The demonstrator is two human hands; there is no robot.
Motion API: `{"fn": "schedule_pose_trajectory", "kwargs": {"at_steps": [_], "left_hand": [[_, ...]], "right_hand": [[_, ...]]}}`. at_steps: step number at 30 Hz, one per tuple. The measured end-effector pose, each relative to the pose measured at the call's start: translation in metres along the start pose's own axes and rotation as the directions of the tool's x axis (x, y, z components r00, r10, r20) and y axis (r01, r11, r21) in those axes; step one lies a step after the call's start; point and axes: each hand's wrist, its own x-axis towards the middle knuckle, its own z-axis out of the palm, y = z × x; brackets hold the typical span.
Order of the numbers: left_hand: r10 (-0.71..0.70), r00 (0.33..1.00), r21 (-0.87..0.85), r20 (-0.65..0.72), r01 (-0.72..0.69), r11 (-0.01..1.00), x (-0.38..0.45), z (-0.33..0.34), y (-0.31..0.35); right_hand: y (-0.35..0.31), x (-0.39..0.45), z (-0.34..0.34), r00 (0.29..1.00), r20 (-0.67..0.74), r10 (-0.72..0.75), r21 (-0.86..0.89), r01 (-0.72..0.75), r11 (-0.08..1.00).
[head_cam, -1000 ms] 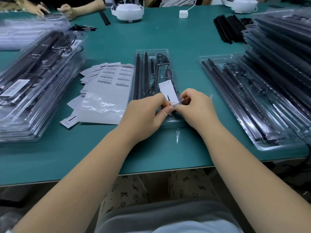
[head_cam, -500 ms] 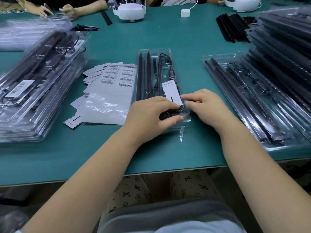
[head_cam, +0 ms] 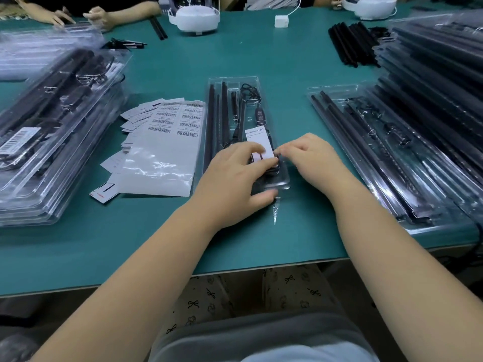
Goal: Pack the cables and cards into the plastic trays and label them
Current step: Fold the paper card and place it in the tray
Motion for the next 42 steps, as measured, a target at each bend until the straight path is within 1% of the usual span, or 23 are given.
{"fn": "schedule_pose_trajectory", "kwargs": {"at_steps": [2,4,6,7,9,10,12,14,19,22,24,26,29,31,32,34,36,37,38,39,40,41,42], "left_hand": [[0.006,1.000,0.002,0.028,-0.006,1.000,0.001,-0.001,-0.001],[0.035,0.997,0.011,0.070,-0.036,0.999,0.002,-0.002,-0.003],[0.034,0.992,0.028,0.124,-0.038,0.999,0.003,-0.002,-0.004],[0.035,0.990,0.041,0.137,-0.041,0.998,0.004,-0.001,-0.005],[0.043,0.987,0.068,0.154,-0.054,0.996,0.005,0.000,-0.007],[0.049,0.986,0.079,0.159,-0.062,0.995,0.005,0.001,-0.007],[0.057,0.986,0.090,0.155,-0.072,0.993,0.005,0.001,-0.007],[0.059,0.988,0.078,0.144,-0.071,0.994,0.005,0.001,-0.007],[0.065,0.993,0.056,0.100,-0.071,0.996,0.005,0.001,-0.007],[0.056,0.997,0.042,0.059,-0.058,0.997,0.003,0.002,-0.007],[0.023,0.998,0.050,0.065,-0.026,0.998,0.003,0.005,-0.007],[-0.055,0.992,0.127,0.115,0.040,0.991,0.004,0.007,-0.006],[-0.229,0.949,0.248,0.219,0.173,0.953,0.006,0.011,-0.005],[-0.253,0.932,0.263,0.261,0.183,0.947,0.009,0.012,-0.004],[-0.247,0.929,0.264,0.274,0.174,0.949,0.010,0.011,-0.004],[-0.210,0.939,0.245,0.273,0.143,0.959,0.010,0.005,-0.005],[-0.117,0.973,0.147,0.201,0.088,0.985,0.007,-0.005,-0.005],[-0.018,0.994,0.098,0.104,0.008,0.995,0.004,-0.008,-0.004],[0.110,0.993,0.106,-0.034,-0.106,0.989,0.002,-0.009,-0.002],[0.231,0.958,0.172,-0.169,-0.202,0.964,0.000,-0.007,-0.002],[0.314,0.918,0.238,-0.242,-0.257,0.936,-0.002,-0.006,-0.001],[0.355,0.896,0.287,-0.268,-0.277,0.917,-0.002,-0.005,0.000],[0.365,0.891,0.325,-0.269,-0.272,0.906,-0.002,-0.004,0.002]], "right_hand": [[-0.001,-0.004,0.006,0.994,-0.094,-0.050,-0.013,0.049,0.999],[0.000,-0.005,0.011,0.992,-0.111,-0.060,-0.015,0.059,0.998],[0.004,-0.001,0.013,0.990,-0.119,-0.070,-0.013,0.069,0.998],[0.006,0.000,0.013,0.989,-0.134,-0.058,0.024,0.062,0.998],[0.009,-0.002,0.009,0.976,-0.217,-0.004,0.154,0.039,0.987],[0.010,-0.003,0.008,0.969,-0.247,-0.020,0.168,0.063,0.984],[0.010,-0.004,0.009,0.966,-0.212,-0.150,-0.011,0.151,0.988],[0.010,-0.003,0.012,0.961,-0.154,-0.228,-0.152,0.205,0.967],[0.007,-0.002,0.016,0.965,-0.098,-0.243,-0.330,0.199,0.923],[0.004,-0.001,0.016,0.969,-0.125,-0.213,-0.338,0.161,0.927],[0.002,-0.002,0.018,0.969,-0.138,-0.203,-0.354,0.143,0.924],[0.001,-0.003,0.020,0.971,-0.125,-0.203,-0.385,0.141,0.912],[0.002,-0.005,0.022,0.980,-0.084,-0.179,-0.457,0.121,0.881],[0.001,-0.006,0.023,0.984,-0.081,-0.159,-0.486,0.100,0.868],[0.001,-0.007,0.023,0.984,-0.090,-0.155,-0.470,0.095,0.877],[0.000,-0.007,0.022,0.983,-0.120,-0.137,-0.342,0.089,0.936],[0.000,-0.009,0.019,0.985,-0.141,-0.102,-0.202,0.072,0.977],[0.000,-0.010,0.019,0.985,-0.146,-0.091,-0.171,0.066,0.983],[0.000,-0.011,0.018,0.985,-0.146,-0.086,-0.157,0.063,0.986],[0.000,-0.011,0.017,0.986,-0.142,-0.085,-0.148,0.064,0.987],[-0.001,-0.011,0.017,0.987,-0.132,-0.087,-0.140,0.068,0.988],[-0.001,-0.011,0.017,0.989,-0.119,-0.088,-0.127,0.073,0.989],[0.000,-0.010,0.016,0.991,-0.106,-0.084,-0.101,0.073,0.992]]}}
